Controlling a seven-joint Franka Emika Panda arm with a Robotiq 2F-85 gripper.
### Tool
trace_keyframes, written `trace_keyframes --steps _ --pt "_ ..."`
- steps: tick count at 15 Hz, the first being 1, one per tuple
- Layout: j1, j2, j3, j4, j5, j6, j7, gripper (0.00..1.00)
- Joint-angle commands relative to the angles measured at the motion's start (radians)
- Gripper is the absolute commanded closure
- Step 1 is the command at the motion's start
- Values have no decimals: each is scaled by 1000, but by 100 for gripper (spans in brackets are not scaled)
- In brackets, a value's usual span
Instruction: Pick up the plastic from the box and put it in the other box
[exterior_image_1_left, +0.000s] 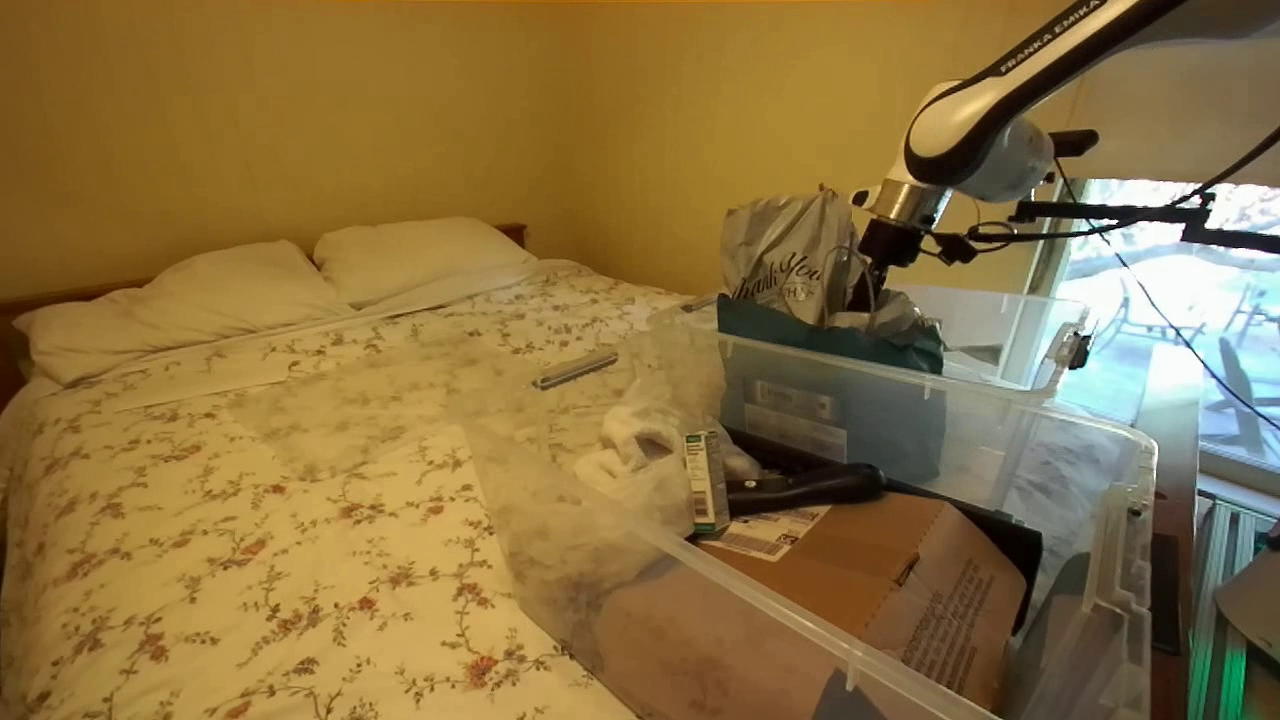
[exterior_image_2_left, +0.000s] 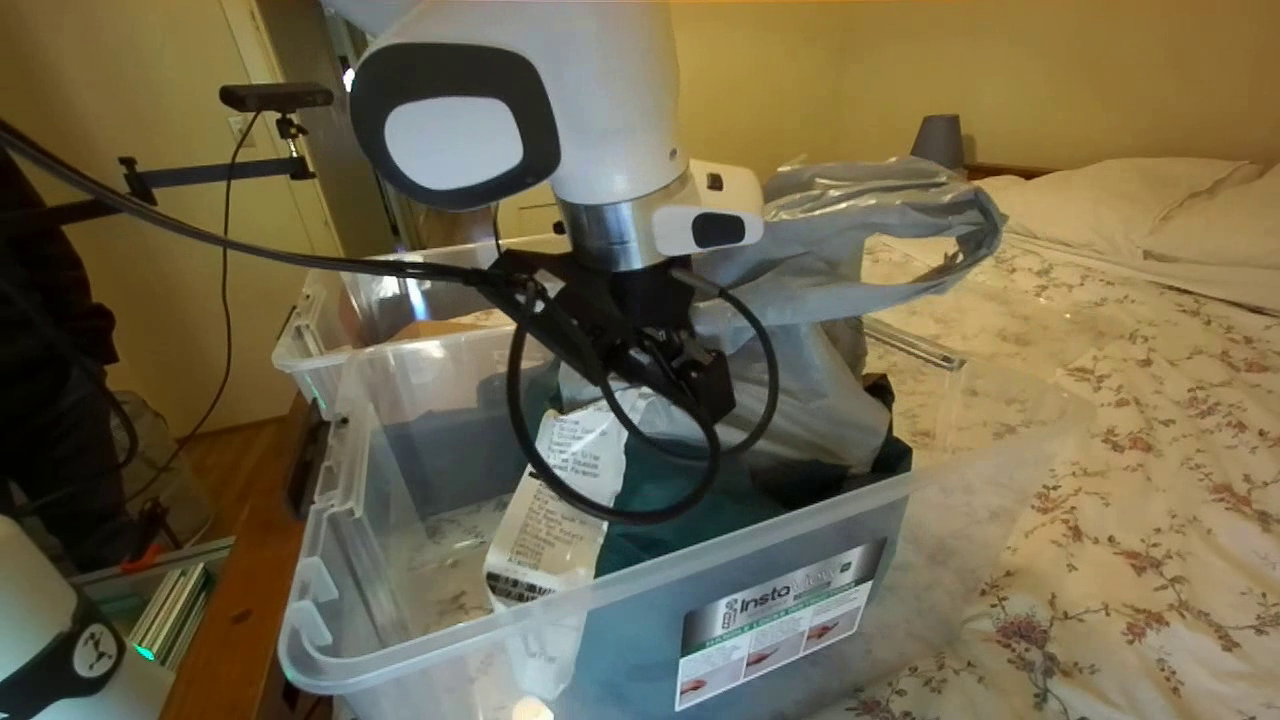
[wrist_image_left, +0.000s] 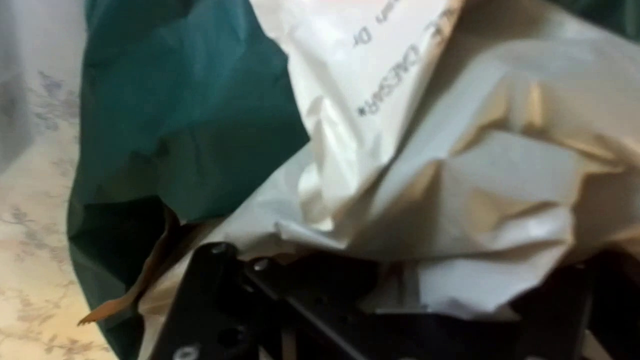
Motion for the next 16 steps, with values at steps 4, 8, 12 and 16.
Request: trace_keyframes --steps 4,8,12,16 --pt "-52 72 -2 1 -112 -17 137 71" --pt "-51 -78 1 39 -86 -320 152 62" --pt "-52 -262 -37 56 -36 -613 127 34" --pt "-36 -456 -97 45 70 -643 65 6"
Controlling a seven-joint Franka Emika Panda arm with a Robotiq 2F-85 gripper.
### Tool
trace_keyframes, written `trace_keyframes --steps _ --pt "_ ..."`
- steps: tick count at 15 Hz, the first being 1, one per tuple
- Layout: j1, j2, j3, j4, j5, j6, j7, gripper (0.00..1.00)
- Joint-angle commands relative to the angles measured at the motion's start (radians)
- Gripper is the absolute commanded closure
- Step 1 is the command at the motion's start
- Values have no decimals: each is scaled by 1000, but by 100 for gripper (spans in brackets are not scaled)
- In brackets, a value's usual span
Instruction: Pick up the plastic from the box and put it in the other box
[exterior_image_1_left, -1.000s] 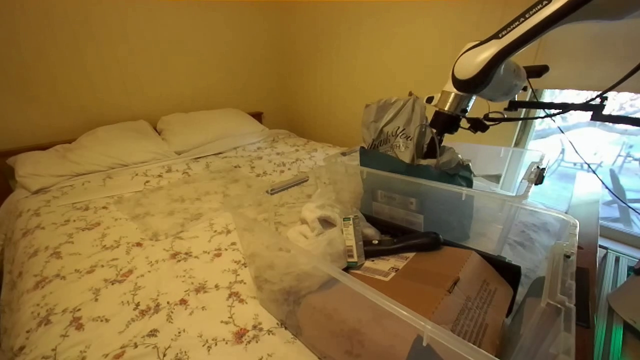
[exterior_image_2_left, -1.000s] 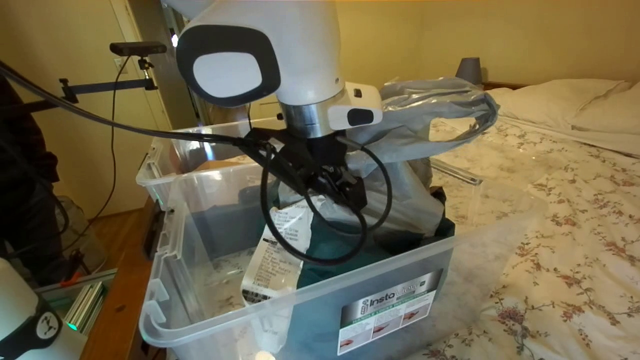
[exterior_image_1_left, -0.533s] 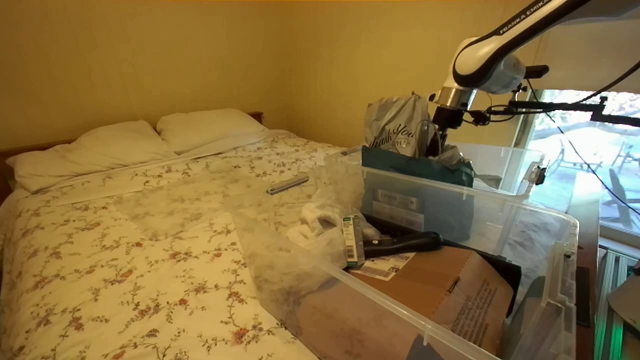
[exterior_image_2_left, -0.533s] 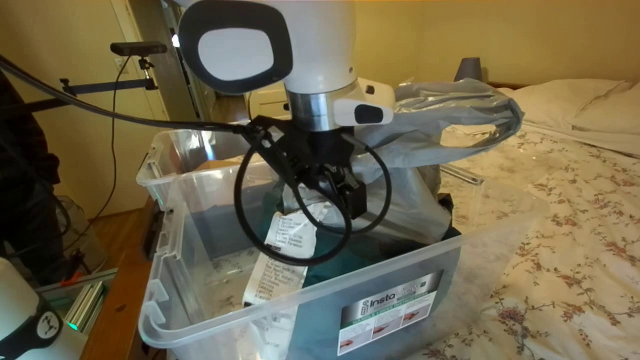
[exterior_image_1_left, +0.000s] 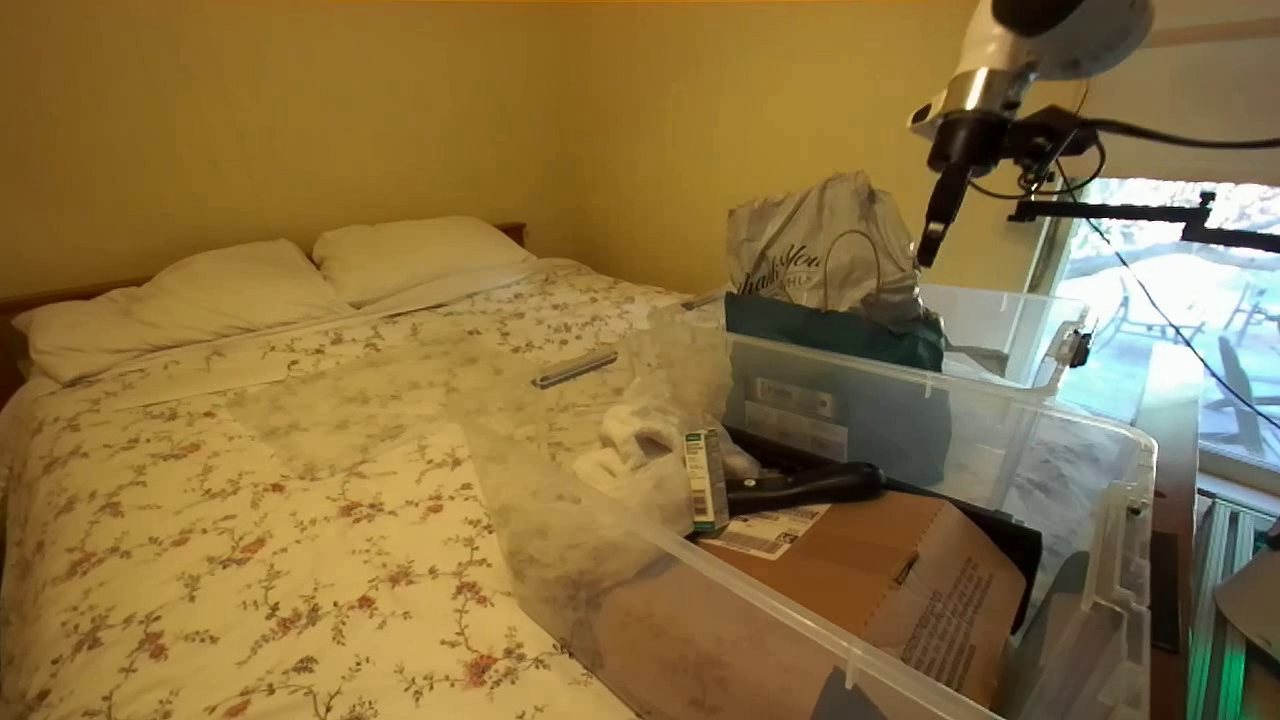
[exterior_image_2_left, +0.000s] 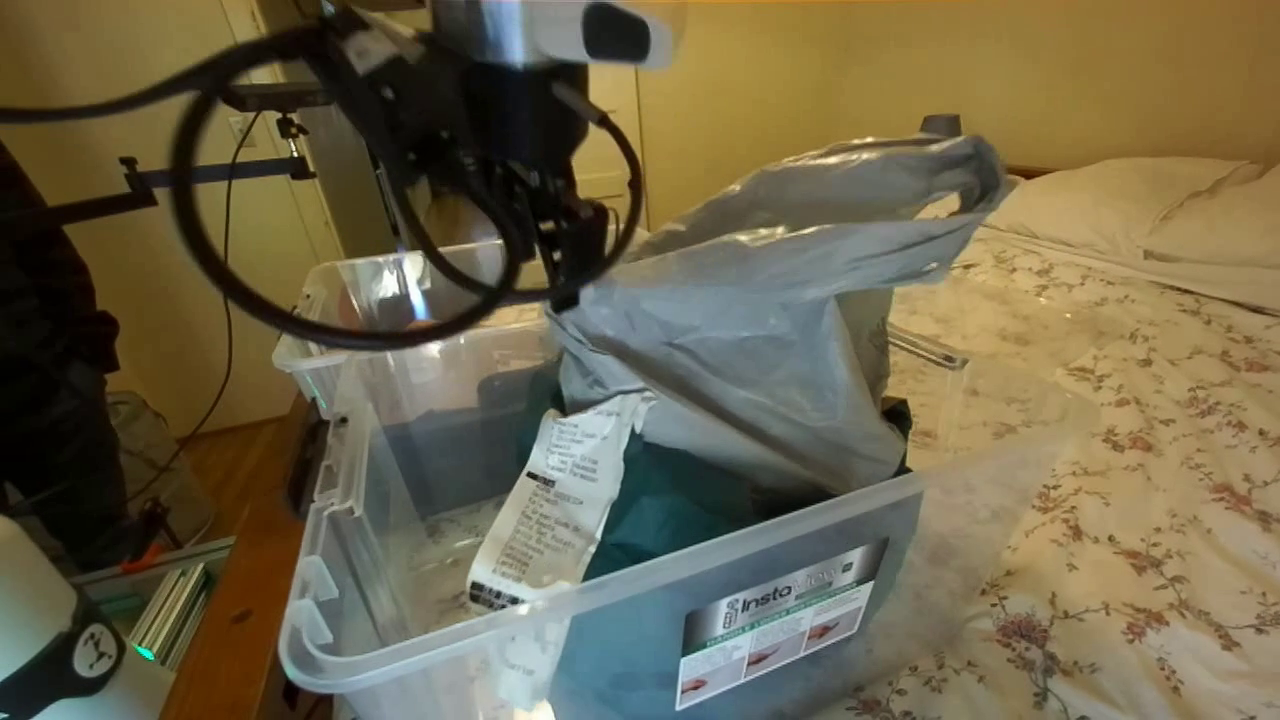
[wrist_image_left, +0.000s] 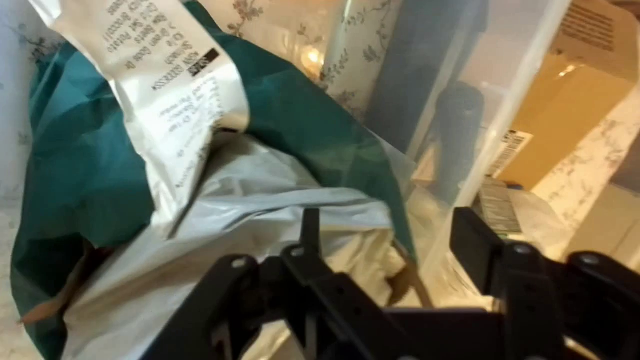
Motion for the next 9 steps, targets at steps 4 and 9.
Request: trace_keyframes --steps 4,9 --pt "24 -225 -69 7 114 -119 -23 0" --pt "36 -229 -50 -20 85 -68 -34 0"
